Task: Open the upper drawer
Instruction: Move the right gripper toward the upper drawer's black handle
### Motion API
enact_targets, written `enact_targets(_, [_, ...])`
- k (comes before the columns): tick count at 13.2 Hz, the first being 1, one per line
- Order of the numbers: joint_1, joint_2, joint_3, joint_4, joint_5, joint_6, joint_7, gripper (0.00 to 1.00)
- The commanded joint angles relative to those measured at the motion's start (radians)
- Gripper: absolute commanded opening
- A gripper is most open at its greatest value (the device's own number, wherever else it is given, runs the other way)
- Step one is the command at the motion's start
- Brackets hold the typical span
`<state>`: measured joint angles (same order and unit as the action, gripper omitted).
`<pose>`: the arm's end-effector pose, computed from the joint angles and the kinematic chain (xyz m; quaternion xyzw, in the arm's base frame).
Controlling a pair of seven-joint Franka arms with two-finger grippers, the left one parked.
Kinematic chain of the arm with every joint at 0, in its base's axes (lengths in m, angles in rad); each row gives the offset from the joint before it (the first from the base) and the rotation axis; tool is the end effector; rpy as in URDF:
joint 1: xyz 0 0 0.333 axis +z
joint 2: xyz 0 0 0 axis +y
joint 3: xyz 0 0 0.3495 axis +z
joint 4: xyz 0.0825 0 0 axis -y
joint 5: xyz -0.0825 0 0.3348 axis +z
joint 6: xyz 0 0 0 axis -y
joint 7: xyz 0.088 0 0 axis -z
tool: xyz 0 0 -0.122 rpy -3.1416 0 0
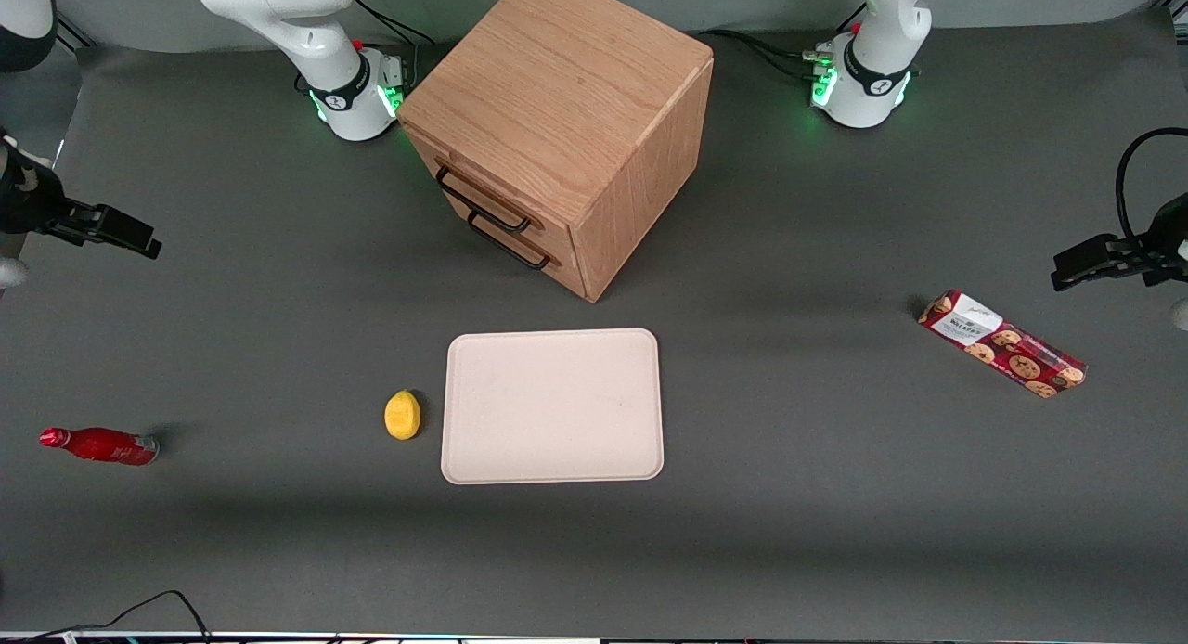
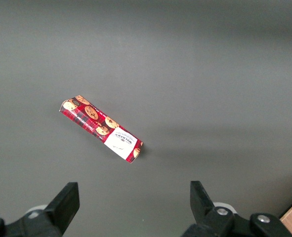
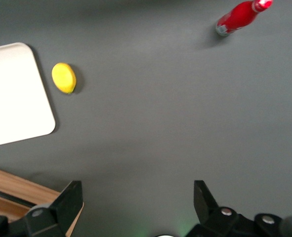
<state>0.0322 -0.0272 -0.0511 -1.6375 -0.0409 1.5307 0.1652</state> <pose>0.4886 -0.0148 0.6253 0.9948 -0.0918 -0.0382 0.0226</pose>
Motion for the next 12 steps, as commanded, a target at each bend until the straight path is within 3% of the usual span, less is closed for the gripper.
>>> enact_targets(1, [0.057, -0.016, 0.004, 0.022, 0.025, -0.061, -0.061, 1.0])
enact_targets(3, [0.119, -0.014, -0.001, 0.038, 0.055, -0.086, -0.072, 1.0])
enact_targets(12, [0.415, -0.008, -0.023, 0.044, 0.059, -0.098, -0.056, 1.0])
